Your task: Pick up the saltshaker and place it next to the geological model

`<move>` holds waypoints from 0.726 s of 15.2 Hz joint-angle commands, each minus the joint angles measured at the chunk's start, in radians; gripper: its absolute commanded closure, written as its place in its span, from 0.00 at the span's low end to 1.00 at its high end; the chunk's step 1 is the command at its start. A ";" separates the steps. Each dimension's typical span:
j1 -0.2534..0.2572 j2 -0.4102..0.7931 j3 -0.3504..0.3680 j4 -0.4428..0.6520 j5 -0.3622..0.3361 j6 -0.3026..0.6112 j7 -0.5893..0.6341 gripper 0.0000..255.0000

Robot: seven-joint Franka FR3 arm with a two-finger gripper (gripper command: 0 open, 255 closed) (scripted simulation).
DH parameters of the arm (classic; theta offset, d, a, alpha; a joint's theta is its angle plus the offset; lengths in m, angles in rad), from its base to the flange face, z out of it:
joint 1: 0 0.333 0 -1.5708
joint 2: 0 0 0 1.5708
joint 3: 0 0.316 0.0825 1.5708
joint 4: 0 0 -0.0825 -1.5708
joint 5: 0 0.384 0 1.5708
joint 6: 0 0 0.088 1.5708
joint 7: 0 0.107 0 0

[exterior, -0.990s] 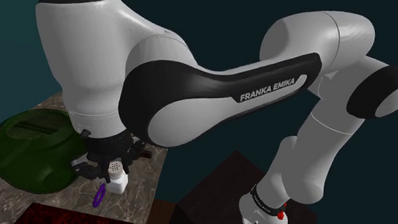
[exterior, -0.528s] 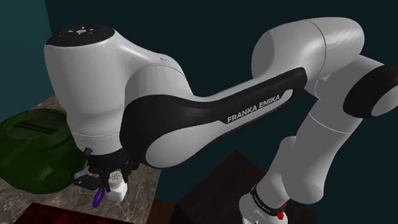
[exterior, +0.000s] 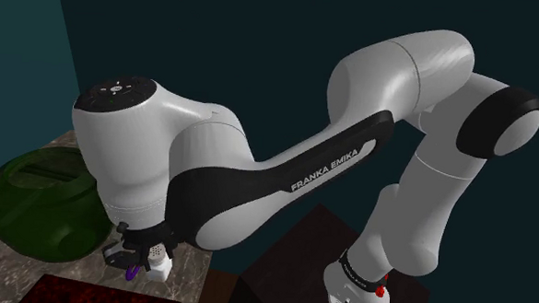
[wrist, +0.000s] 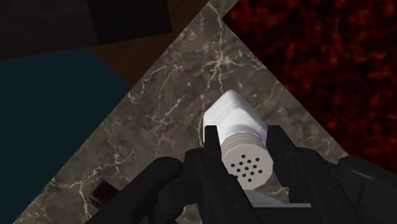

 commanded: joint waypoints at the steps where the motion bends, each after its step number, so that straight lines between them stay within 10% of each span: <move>1: 0.001 0.011 -0.002 -0.016 -0.008 0.025 0.006 1.00; 11: 0.007 0.042 -0.007 -0.050 -0.032 0.083 0.025 1.00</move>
